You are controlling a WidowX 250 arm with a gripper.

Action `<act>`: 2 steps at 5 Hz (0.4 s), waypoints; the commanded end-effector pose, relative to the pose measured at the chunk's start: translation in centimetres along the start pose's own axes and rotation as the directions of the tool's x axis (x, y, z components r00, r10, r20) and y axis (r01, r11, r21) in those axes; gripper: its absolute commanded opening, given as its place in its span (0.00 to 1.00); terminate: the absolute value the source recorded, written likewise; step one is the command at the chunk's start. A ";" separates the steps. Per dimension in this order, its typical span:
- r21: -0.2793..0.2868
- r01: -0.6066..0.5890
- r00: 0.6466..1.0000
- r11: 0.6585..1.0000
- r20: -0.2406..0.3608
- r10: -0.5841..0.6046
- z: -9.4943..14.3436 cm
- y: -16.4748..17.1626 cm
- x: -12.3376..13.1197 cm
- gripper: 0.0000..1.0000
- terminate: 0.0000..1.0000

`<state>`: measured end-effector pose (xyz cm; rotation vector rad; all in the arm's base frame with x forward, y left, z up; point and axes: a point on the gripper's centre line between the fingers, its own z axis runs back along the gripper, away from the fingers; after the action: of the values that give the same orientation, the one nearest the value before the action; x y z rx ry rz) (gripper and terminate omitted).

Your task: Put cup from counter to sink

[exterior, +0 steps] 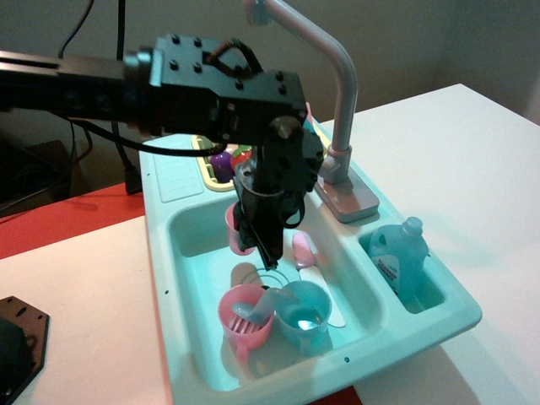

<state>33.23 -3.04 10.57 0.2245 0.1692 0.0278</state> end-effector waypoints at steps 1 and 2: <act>-0.003 -0.016 1.000 1.000 0.009 0.016 -0.5 0.8 0.5 0.00 0.00; -0.006 -0.019 1.000 1.000 0.001 0.019 -1.2 0.9 0.5 0.00 0.00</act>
<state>32.89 -1.86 8.71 0.2246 0.2149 0.0521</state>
